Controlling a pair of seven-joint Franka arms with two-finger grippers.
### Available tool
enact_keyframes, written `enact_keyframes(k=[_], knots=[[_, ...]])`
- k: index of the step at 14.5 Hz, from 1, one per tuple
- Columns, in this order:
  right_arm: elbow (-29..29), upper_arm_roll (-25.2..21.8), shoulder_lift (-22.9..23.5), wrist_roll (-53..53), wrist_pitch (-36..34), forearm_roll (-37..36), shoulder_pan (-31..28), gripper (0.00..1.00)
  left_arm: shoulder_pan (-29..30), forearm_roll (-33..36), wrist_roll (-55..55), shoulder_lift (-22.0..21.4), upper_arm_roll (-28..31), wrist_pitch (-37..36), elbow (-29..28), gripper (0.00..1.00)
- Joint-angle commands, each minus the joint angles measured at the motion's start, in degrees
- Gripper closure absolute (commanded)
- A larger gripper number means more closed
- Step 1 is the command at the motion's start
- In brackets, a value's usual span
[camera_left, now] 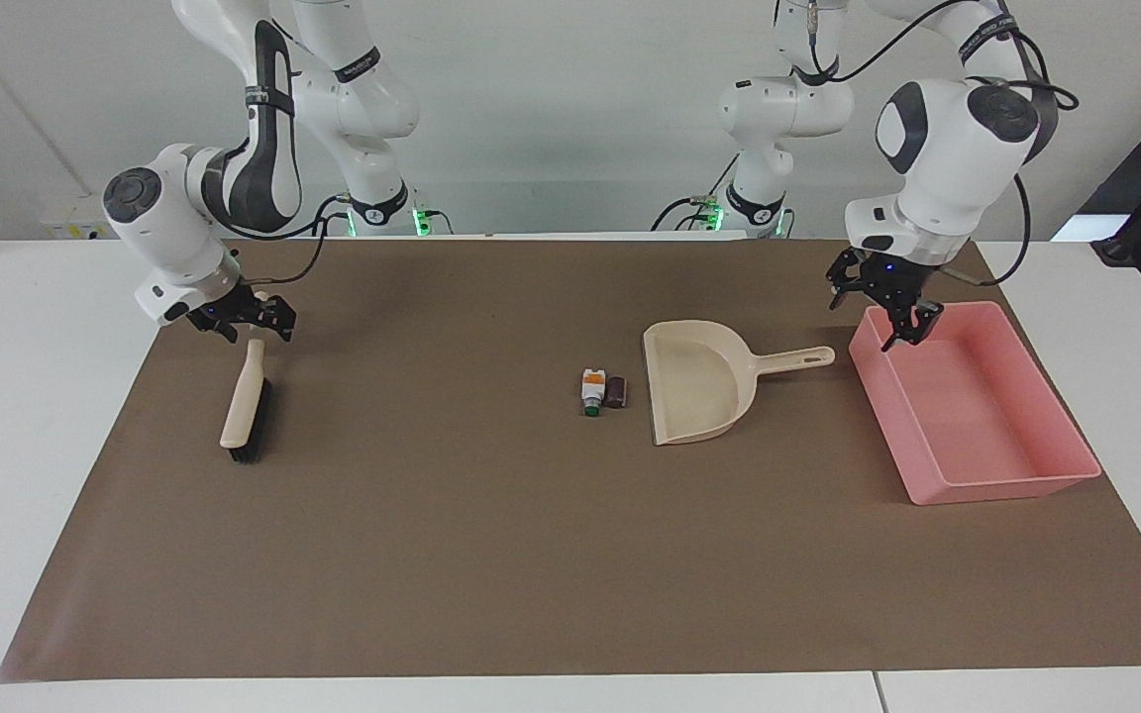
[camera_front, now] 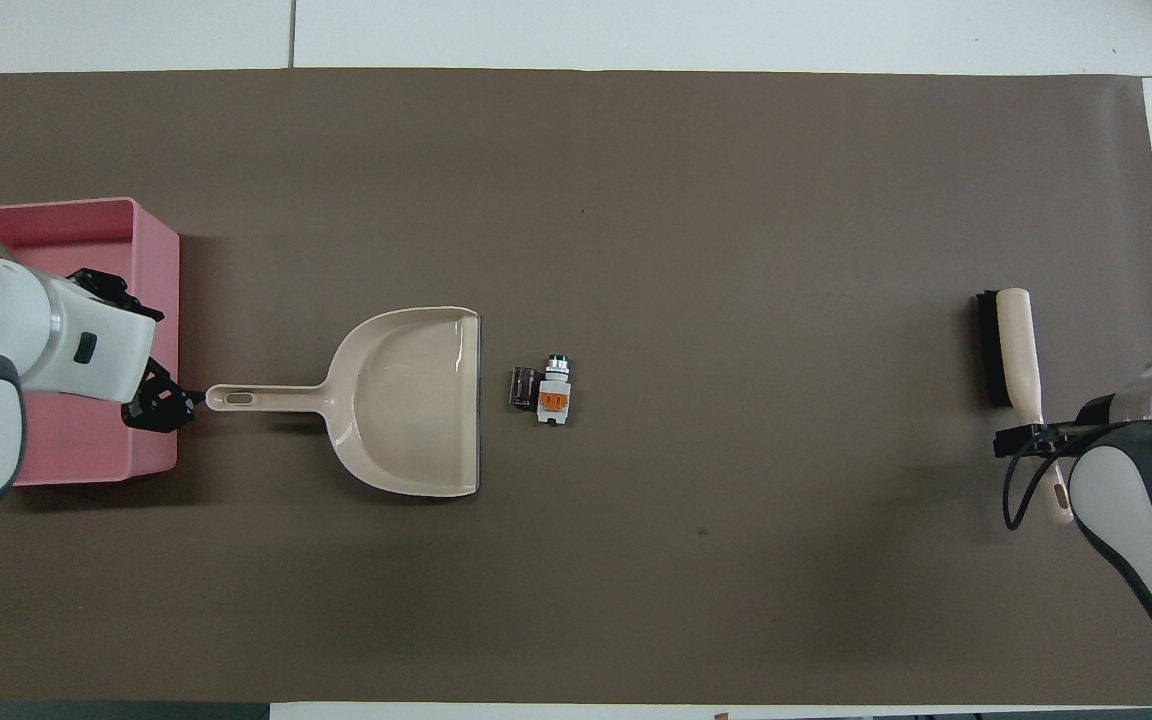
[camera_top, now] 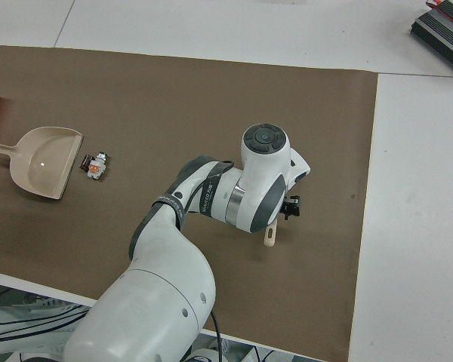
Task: Clean e-waste and dump in bin
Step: 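Grasp the dustpan handle with the left gripper while the right gripper grasps the brush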
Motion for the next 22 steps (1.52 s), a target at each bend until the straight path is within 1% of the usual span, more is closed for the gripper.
enact_keyframes(k=[1, 2, 4, 5, 6, 8, 9, 10, 12, 13, 16, 18, 20, 21, 22], knots=[[-0.75, 0.58, -0.41, -1.63, 0.99, 1.17, -1.62, 0.19, -3.38, 0.06, 8.28, -1.17, 0.64, 6.04, -6.18, 0.03], [-1.10, 0.58, -0.41, -1.46, 0.99, 1.17, -1.62, 0.20, -4.53, 0.32, 8.83, -0.38, 0.64, 6.49, -6.97, 0.03], [-1.54, 0.58, -0.50, -1.46, 1.08, 1.17, -1.71, 0.20, -6.03, 0.32, 10.58, -0.02, 0.55, 9.11, -10.66, 0.03], [-1.81, 0.58, -0.41, -1.46, 1.08, 1.17, -1.71, 0.21, -7.08, 0.32, 13.98, 0.06, 0.55, 10.35, -11.37, 0.03], [-1.81, 0.58, -0.41, -1.28, 1.08, 1.17, -1.71, 0.23, -7.62, 0.32, 14.45, 0.24, 0.64, 10.62, -12.42, 0.03], [-1.81, 0.58, -0.41, -1.19, 1.60, 1.17, -1.71, 0.29, -7.36, 0.32, 14.63, 0.24, 0.73, 14.91, -15.32, 0.03], [-1.81, 0.58, -0.32, -1.54, 1.60, 1.17, -1.71, 0.38, -7.10, 0.41, 14.63, 0.24, 0.73, 16.41, -16.20, 0.03], [-1.81, 0.58, -0.32, -1.72, 1.69, 1.17, -1.71, 0.54, -7.09, 0.41, 14.55, 0.33, 0.73, 17.29, -16.56, 0.03], [-1.81, 0.58, -0.41, -1.20, 1.25, 1.17, -1.62, 0.96, -7.62, 0.41, 14.46, 0.33, 0.73, 17.57, -16.74, 0.03], [-1.81, 0.58, -0.32, -1.45, 1.16, 1.17, -1.62, 1.00, -7.71, 0.41, 14.46, 0.42, 0.64, 17.92, -16.82, 0.04], [-1.20, 0.58, -0.23, -1.20, 0.29, 1.17, -0.92, 1.00, -7.71, 0.41, 14.46, 0.94, 0.64, 18.71, -17.09, 0.07], [1.69, 0.67, 0.47, -1.19, -3.30, 1.08, -0.30, 1.00, -7.71, 0.41, 14.46, 0.94, 0.64, 19.50, -17.35, 0.07], [5.29, 1.10, 0.65, -1.19, -7.43, 0.99, 1.54, 1.00, -7.71, 0.41, 14.46, 1.21, 0.55, 20.20, -17.70, 0.09], [6.96, 1.11, 0.65, -1.19, -10.06, 0.38, 3.55, 1.00, -7.71, 0.41, 14.46, 1.21, 0.55, 20.29, -17.70, 0.12], [8.37, 1.11, 0.56, -0.76, -11.65, 0.29, 6.26, 1.00, -7.80, 0.41, 14.46, 1.30, 0.55, 20.29, -17.70, 0.20]])
